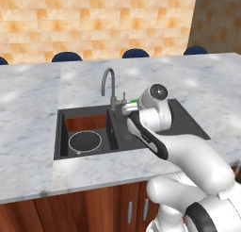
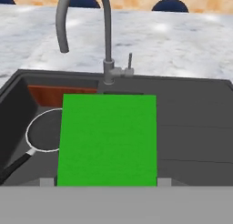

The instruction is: Pick the pan and sponge and place them into the sink. Then turn on the water.

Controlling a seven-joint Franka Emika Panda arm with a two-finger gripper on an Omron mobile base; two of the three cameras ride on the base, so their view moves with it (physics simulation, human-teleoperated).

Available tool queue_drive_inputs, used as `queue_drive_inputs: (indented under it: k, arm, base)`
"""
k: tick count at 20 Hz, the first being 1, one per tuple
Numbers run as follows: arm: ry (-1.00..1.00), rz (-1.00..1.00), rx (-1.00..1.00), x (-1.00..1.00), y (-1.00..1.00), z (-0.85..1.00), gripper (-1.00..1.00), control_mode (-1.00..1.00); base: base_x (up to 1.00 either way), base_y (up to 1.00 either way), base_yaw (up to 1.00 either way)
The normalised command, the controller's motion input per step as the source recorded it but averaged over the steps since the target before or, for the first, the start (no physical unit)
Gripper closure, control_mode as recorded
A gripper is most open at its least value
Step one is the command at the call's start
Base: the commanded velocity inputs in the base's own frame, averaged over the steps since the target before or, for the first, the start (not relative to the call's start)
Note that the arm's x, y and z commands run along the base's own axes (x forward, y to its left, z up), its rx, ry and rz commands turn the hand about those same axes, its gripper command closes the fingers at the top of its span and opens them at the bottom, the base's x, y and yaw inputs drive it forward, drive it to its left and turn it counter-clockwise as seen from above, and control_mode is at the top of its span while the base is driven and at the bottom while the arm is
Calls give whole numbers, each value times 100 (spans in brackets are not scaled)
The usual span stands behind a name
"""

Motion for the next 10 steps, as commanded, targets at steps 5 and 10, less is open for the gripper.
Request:
queue_drive_inputs:
  k: [5,10]
  arm:
    - [5,0,8,3,42,0,100,-100]
    - [0,-2,1,9,43,-4,100,-100]
  base:
    - [0,0,0]
    - [0,0,0]
